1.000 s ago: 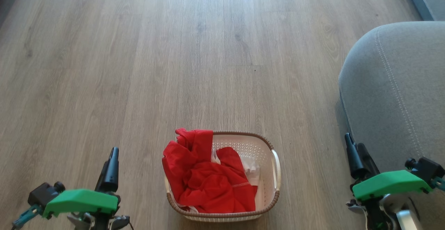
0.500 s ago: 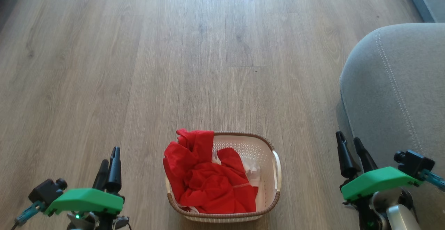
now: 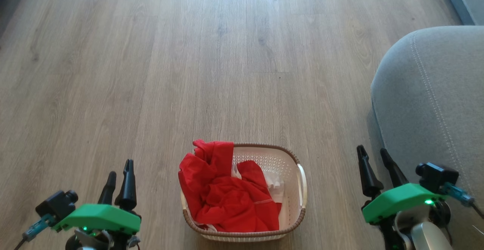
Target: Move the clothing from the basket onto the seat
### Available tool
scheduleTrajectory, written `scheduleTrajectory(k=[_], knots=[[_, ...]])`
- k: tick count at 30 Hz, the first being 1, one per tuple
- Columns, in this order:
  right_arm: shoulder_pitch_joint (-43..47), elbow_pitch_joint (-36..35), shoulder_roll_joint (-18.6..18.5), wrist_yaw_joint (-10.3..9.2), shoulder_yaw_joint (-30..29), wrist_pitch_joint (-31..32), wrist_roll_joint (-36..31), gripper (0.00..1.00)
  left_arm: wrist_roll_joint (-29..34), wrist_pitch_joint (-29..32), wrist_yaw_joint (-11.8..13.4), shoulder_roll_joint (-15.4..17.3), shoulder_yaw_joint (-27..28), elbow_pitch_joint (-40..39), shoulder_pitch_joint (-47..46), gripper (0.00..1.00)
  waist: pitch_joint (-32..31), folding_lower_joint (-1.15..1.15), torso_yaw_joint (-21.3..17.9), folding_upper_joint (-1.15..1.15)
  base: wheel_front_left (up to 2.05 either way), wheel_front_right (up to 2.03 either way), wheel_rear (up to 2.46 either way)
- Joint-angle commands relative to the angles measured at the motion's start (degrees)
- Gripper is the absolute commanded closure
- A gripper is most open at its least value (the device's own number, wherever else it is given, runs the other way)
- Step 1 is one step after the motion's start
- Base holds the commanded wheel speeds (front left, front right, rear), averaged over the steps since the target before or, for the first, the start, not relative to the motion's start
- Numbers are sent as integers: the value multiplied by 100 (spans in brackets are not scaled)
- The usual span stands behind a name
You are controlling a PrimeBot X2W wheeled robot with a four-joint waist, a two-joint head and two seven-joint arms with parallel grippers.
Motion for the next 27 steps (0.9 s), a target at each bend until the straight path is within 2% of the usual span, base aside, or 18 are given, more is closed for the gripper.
scheduleTrajectory(k=[1,27], knots=[[-359,-157,-47,-1,118,-93,-247,0,221,-106,17,61,77,-210,-261,0,-2,0,-2,0,0,0,0],[-442,83,-52,-1,265,-516,-1605,0,2026,-525,3,70,202,-142,-345,0,38,0,2,0,0,0,0]])
